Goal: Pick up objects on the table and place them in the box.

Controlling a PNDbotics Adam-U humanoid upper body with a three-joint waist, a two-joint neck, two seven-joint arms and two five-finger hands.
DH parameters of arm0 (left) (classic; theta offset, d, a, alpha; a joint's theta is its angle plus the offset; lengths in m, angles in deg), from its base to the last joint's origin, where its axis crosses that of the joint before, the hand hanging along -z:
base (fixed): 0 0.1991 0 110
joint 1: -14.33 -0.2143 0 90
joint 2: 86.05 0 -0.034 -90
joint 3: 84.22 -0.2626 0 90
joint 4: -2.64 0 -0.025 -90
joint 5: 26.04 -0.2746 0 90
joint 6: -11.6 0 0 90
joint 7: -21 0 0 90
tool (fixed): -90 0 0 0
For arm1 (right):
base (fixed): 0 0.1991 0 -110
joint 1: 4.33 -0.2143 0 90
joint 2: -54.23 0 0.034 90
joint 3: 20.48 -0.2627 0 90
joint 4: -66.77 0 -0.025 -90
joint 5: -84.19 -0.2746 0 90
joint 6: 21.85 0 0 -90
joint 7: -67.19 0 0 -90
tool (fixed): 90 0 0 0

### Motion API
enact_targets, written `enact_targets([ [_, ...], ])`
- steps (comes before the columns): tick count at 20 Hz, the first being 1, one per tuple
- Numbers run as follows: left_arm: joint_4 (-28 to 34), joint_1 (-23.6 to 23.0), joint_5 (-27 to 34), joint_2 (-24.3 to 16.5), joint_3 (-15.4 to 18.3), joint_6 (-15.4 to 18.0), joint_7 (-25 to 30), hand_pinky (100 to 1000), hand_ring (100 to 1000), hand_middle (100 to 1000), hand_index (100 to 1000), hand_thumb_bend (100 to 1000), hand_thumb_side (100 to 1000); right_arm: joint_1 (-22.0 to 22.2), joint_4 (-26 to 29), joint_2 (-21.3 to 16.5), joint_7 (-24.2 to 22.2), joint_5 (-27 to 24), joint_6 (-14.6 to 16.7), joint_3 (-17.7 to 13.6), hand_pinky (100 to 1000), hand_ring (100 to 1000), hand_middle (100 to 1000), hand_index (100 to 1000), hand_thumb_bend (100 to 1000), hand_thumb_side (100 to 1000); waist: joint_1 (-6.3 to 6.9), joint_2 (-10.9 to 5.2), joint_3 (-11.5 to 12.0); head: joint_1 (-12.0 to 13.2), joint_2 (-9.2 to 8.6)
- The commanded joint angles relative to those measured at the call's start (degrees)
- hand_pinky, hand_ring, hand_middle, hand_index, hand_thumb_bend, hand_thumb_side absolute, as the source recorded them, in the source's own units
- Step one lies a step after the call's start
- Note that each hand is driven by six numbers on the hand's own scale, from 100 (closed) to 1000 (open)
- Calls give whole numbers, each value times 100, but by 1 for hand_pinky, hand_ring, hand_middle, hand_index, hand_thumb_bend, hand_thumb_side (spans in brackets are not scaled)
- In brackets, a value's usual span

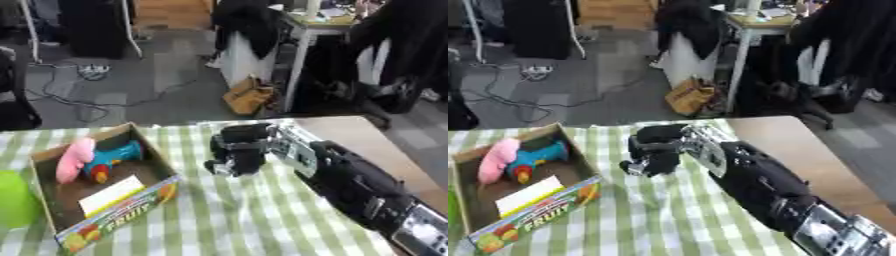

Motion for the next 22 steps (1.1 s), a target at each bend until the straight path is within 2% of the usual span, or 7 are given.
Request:
enact_targets([
  [1, 77, 31, -26, -181, 16, 28, -10, 896, 911, 874, 886, 204, 1000, -338, 364, -218, -455, -320, -84, -60, 100, 100, 100, 166, 100, 927, -84, -212, 10, 49, 5],
  [5, 77, 36, -23, -172, 5, 35, -4, 896, 911, 874, 886, 204, 1000, -678, 455, -48, -620, -434, -324, -70, 100, 100, 100, 166, 100, 928, -119, -235, 53, 48, 19],
  [10, 77, 73, 5, -116, -16, 45, 11, 896, 911, 873, 885, 204, 1000, -1094, 214, 441, -586, -289, -471, -259, 100, 100, 100, 165, 100, 929, -126, -230, 194, -104, -2],
  [15, 77, 156, 44, -37, -35, 62, 27, 897, 911, 873, 884, 202, 1000, -1319, -118, 1044, -117, 402, -356, -530, 100, 100, 100, 165, 100, 930, -100, -130, 502, -380, -103],
  [20, 77, 312, 82, -11, -57, 87, 52, 897, 910, 872, 883, 200, 1000, -1438, -693, 1391, 209, 907, -250, -840, 100, 100, 100, 167, 100, 934, -153, 15, 747, -604, -60],
  [21, 77, 330, 86, -1, -58, 86, 57, 897, 910, 872, 883, 200, 1000, -1464, -774, 1451, 276, 1010, -235, -902, 100, 100, 100, 167, 100, 987, -157, 35, 775, -629, -67],
  [22, 77, 359, 93, 20, -61, 91, 58, 897, 910, 873, 884, 201, 1000, -1487, -838, 1549, 381, 1143, -242, -986, 100, 100, 100, 167, 100, 934, -150, 60, 821, -676, -95],
])
